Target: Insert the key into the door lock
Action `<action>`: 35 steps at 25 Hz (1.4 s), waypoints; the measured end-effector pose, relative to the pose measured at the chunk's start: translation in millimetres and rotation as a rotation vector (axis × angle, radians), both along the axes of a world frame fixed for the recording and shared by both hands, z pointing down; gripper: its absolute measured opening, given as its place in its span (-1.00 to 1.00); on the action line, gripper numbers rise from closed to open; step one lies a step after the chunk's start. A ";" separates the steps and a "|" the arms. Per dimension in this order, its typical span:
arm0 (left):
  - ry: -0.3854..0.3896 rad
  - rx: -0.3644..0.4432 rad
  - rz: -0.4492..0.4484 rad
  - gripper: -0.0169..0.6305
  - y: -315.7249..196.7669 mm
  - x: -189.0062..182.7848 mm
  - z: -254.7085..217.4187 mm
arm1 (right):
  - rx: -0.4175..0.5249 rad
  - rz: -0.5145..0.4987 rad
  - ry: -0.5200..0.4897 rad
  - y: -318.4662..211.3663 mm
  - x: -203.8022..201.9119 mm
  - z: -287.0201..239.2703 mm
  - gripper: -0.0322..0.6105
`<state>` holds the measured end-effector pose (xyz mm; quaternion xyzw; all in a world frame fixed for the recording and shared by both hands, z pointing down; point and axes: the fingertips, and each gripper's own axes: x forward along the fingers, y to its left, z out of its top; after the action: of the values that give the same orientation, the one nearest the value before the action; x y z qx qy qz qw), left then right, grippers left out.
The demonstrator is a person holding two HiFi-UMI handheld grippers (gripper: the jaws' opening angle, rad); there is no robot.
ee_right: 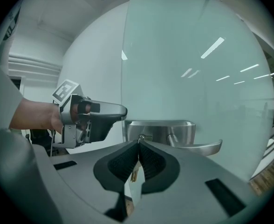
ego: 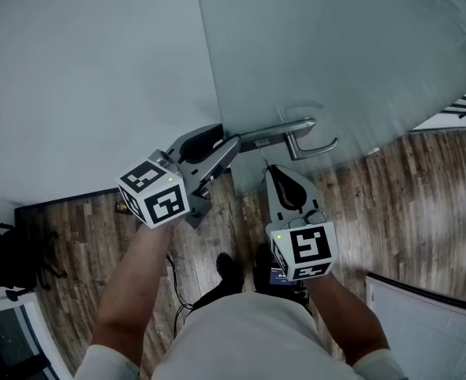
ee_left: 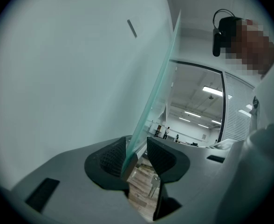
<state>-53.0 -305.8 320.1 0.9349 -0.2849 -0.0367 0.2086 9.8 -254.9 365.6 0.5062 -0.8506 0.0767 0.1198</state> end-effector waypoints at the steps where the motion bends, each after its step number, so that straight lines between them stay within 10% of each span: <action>1: -0.001 -0.002 -0.001 -0.53 0.1 0.1 -0.1 | -0.006 0.000 -0.001 0.0 -0.6 1.9 -0.85; 35: 0.027 -0.018 0.004 -0.53 0.1 -0.3 1.9 | -0.038 -0.027 0.025 -15.6 -10.2 9.4 -0.85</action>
<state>-53.3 -305.7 321.9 0.9329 -0.2804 -0.0464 0.2210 -0.4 -270.5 375.0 0.4931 -0.8543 0.0847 0.1411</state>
